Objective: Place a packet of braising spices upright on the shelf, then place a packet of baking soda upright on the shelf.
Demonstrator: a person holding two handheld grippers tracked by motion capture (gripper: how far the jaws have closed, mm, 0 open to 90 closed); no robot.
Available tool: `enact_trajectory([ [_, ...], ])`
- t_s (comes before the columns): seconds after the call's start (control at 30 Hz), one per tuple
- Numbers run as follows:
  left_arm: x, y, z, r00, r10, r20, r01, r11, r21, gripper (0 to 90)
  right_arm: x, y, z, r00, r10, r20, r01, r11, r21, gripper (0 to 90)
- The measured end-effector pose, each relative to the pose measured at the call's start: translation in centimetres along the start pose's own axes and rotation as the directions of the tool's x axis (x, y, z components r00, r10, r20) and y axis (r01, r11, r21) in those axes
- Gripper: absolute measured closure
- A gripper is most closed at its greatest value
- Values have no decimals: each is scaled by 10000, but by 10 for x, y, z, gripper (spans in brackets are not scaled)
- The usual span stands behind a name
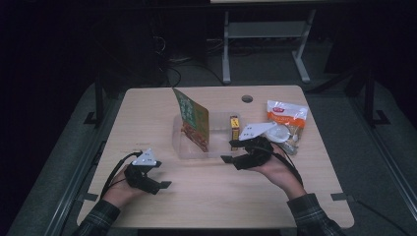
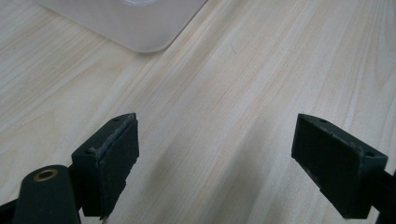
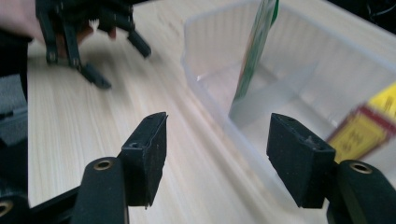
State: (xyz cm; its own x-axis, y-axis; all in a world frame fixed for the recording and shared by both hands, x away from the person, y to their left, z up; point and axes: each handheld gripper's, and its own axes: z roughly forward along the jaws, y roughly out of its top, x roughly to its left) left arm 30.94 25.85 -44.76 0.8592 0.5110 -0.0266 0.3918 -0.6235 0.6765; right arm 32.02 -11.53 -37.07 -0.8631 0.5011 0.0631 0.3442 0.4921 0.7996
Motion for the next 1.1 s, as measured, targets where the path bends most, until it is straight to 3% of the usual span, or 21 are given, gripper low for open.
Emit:
enact_trajectory([
  [0.27,1,-1,-1,10000,12,-58,-13,10000,-30,149,2,-35,-4,9995,217,-226,-204,9983,548,369],
  [0.47,0,-1,0,10000,-57,-59,56,10000,-81,149,1,-56,-9,9988,491,-79,-481,9942,966,367],
  [0.53,0,-1,0,10000,-33,-74,33,10000,-53,149,-3,-64,-12,9982,568,-180,-547,9934,1007,365],
  [0.73,0,-2,-2,9999,-82,-141,80,9999,-125,148,-24,-77,-19,9945,977,380,-1013,9889,1089,365],
  [0.87,1,-1,-2,9999,45,-121,-46,10000,-69,148,-42,-83,-21,9849,1472,909,-1569,9813,1113,376],
  [1.0,-1,-2,0,10000,-18,-76,18,10000,-87,148,-59,-88,-23,9713,1803,1548,-1977,9746,1055,454],
  [1.1,-1,-2,0,10000,12,-69,-12,10000,-32,148,-74,-85,-28,9520,2125,2202,-2323,9703,680,557],
])
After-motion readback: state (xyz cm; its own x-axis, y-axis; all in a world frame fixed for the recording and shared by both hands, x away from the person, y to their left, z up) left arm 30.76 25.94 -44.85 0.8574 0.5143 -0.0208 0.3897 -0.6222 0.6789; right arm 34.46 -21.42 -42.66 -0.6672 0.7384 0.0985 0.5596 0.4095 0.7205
